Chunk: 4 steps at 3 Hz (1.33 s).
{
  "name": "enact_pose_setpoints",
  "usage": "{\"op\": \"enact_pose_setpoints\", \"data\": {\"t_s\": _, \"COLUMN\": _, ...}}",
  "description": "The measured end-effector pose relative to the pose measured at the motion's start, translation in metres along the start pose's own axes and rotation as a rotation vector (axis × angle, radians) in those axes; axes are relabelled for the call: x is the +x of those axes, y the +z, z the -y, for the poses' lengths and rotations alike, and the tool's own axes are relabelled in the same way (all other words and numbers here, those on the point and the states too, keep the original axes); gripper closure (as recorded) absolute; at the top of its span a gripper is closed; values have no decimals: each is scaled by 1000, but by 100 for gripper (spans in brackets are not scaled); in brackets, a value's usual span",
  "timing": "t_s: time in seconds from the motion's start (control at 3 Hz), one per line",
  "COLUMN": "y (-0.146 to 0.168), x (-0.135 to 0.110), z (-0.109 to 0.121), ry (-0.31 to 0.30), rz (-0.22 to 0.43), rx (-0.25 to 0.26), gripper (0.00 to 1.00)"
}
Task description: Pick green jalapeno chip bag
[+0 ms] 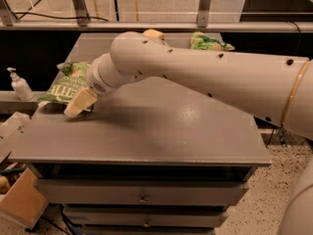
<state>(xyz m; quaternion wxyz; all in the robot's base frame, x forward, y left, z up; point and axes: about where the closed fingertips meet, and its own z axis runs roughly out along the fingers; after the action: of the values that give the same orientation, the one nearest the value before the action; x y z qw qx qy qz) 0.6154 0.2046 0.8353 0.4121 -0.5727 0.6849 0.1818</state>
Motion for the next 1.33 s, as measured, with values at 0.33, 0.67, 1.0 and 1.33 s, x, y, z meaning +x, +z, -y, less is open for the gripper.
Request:
{"op": "enact_pose_setpoints", "data": {"t_s": 0.33, "y": 3, "x": -1, "z": -3, "ry": 19, "rz": -11, "rx": -6, "gripper": 0}}
{"op": "enact_pose_setpoints", "data": {"t_s": 0.67, "y": 6, "x": 2, "z": -7, "ry": 34, "rz": -28, "rx": -18, "gripper": 0}}
{"op": "enact_pose_setpoints", "data": {"t_s": 1.0, "y": 12, "x": 5, "z": -15, "ry": 40, "rz": -48, "rx": -34, "gripper": 16}}
{"op": "enact_pose_setpoints", "data": {"t_s": 1.33, "y": 14, "x": 11, "z": -20, "ry": 44, "rz": -73, "rx": -38, "gripper": 39}}
